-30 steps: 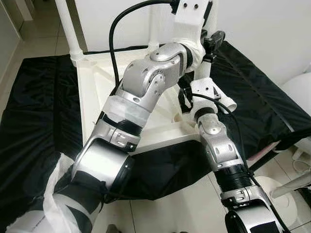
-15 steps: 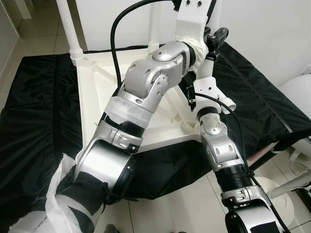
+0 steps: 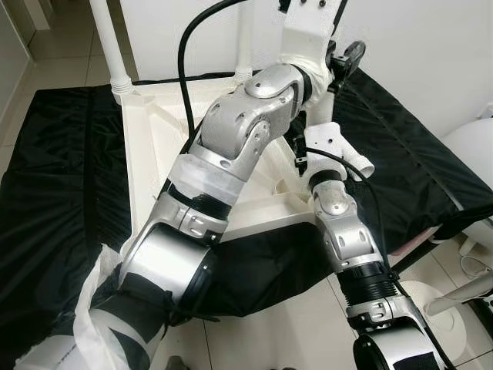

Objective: Building children table

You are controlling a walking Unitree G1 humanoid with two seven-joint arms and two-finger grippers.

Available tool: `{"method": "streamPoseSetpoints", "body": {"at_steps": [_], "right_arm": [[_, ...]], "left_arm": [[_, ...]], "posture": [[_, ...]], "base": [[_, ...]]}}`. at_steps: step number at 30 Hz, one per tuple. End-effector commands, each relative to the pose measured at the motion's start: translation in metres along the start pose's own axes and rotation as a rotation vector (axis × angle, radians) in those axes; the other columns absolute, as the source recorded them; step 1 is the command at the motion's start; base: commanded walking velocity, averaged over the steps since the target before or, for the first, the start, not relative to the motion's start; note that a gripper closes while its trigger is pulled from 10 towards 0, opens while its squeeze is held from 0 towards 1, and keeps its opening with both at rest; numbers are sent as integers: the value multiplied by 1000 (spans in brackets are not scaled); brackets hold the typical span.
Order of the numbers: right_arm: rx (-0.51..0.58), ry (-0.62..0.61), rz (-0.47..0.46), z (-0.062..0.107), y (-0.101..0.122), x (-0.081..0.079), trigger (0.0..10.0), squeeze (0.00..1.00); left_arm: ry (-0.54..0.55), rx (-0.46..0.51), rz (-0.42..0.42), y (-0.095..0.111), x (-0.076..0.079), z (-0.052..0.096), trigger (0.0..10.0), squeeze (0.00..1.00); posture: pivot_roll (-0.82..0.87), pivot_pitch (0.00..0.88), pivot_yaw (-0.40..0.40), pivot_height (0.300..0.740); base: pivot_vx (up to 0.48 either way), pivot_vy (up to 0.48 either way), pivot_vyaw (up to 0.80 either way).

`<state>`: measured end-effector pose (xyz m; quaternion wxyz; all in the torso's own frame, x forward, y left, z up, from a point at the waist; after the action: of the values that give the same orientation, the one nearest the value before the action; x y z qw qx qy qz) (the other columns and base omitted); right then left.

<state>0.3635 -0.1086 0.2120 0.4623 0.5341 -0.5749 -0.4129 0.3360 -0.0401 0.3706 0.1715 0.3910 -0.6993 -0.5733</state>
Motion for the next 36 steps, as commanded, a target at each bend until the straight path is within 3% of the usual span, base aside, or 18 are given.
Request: {"method": "streamPoseSetpoints", "body": {"at_steps": [1,9,10,12,14,18,21,22,23,34,36], "right_arm": [[1,9,-20,0,0,-3,10000,0],[-21,-6,-106,-1,-2,0,10000,0],[-15,-14,-114,-1,-1,2,10000,0],[-15,-14,-114,-1,-1,2,10000,0],[-16,-54,-237,-2,0,10,10000,0],[-15,-67,-282,-2,1,14,10000,0],[-16,-112,-342,-3,-1,26,10000,0],[-16,-112,-342,-3,-1,26,10000,0],[-12,-152,-356,-2,-2,37,10000,0],[-7,-172,-382,2,-5,47,10000,0],[-4,-174,-382,5,-6,52,10000,0]], "left_arm": [[-78,44,2,6,10,1,10000,1000],[-119,84,5,11,13,5,10000,1000],[-133,97,14,12,13,8,10000,0],[-133,97,14,12,13,8,10000,0],[-117,93,29,7,7,11,10000,0],[-97,84,32,3,3,12,10000,0],[-47,47,-11,-10,-7,16,10000,0],[-47,47,-11,-10,-7,16,10000,0],[-35,43,-31,-16,-11,21,10000,0],[-22,23,-71,-29,-11,31,10000,0],[-15,-18,-101,-47,-12,42,10000,0]], "posture": [[-3,37,-23,740],[1,46,-20,740],[2,50,-18,740],[2,50,-18,740],[6,53,-13,740],[6,54,-13,740],[7,55,-11,740],[7,55,-11,740],[9,56,-9,740],[9,57,-7,740],[9,63,-5,740]], "base": [[0,0,0],[0,0,0],[0,0,0],[0,0,0],[0,0,0],[0,0,0],[0,0,0],[0,0,0],[0,0,0],[0,0,0],[0,0,0]]}}
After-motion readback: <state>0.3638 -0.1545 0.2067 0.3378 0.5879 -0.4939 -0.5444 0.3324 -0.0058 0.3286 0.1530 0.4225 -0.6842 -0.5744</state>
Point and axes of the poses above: a point about 5 cm out from each wrist's last joint towards the gripper, its own z axis pointing back from the gripper into the wrist, its own y axis along the axis of the wrist's last joint, x = y × z, the point moved 1 cm from there along -z, pointing out of the wrist towards the gripper, and after that the axes turned 11 degrees about -z, right-handed, at the moved point
